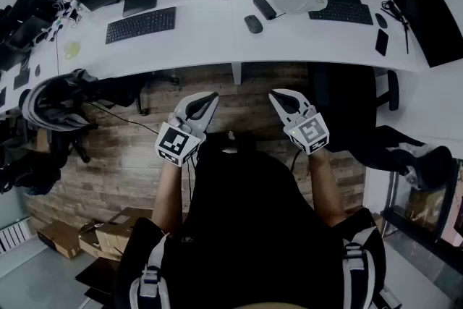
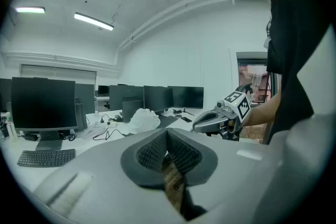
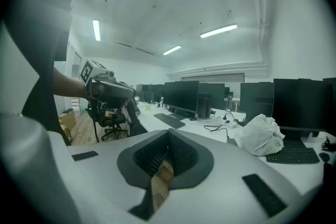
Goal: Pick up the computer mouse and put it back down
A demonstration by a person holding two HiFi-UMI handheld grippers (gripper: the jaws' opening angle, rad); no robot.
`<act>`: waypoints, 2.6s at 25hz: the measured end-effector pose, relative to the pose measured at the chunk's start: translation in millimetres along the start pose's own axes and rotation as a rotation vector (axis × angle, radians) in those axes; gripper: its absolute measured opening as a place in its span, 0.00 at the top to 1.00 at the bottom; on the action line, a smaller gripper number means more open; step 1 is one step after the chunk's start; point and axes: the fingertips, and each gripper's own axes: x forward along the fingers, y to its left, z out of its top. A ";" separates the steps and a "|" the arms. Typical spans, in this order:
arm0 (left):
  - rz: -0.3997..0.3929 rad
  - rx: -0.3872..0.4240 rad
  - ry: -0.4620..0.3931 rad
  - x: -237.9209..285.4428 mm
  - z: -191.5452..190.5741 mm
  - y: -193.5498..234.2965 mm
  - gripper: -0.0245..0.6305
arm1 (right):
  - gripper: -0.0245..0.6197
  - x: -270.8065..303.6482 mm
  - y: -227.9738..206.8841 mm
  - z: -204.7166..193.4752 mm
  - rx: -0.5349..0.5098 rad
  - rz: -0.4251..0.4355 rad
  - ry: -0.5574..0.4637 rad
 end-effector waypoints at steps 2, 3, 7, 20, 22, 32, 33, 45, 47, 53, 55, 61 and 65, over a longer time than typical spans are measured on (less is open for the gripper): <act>0.001 0.003 0.002 0.9 -0.5 -1.5 0.97 | 0.96 -0.9 -1.4 -0.1 -0.005 -0.003 -0.002; 0.001 0.005 0.002 1.5 -0.6 -2.3 0.97 | 0.96 -1.6 -2.0 -0.1 -0.006 -0.005 -0.004; 0.010 0.011 0.007 5.6 0.5 -4.5 0.97 | 0.96 -2.9 -8.5 -0.5 -0.012 -0.024 -0.005; 0.035 0.028 0.022 13.4 -1.2 -12.1 0.97 | 0.96 -3.3 -15.8 -10.4 -0.014 -0.036 0.020; 0.041 0.021 0.022 14.3 -1.2 -12.4 0.96 | 0.96 -4.7 -13.4 -9.7 -0.011 -0.026 0.014; 0.040 0.011 0.061 15.5 -14.1 -16.3 0.84 | 0.77 -6.3 -8.2 -9.5 -0.027 -0.009 0.013; 0.041 0.010 0.060 15.6 -14.5 -16.6 0.82 | 0.74 -6.9 -7.7 -10.7 -0.034 -0.007 0.019; 0.042 -0.023 0.051 13.9 -14.7 -15.7 0.52 | 0.35 -2.3 -1.9 -14.7 -0.101 0.016 0.025; 0.044 -0.024 0.057 11.9 -16.5 -15.3 0.51 | 0.35 0.6 -0.5 -13.5 -0.105 0.021 0.025; 0.044 -0.026 0.062 8.6 -19.3 -12.5 0.50 | 0.35 5.9 1.3 -14.6 -0.097 0.023 0.024; 0.041 -0.024 0.064 8.2 -20.8 -11.1 0.50 | 0.35 7.7 1.3 -15.1 -0.093 0.023 0.025; 0.015 -0.018 0.079 13.8 -22.6 -6.3 0.50 | 0.37 12.2 -6.1 -15.5 -0.082 -0.003 0.029; -0.023 -0.022 0.087 20.6 -25.1 -2.6 0.50 | 0.40 16.6 -14.4 -14.2 -0.060 -0.032 0.020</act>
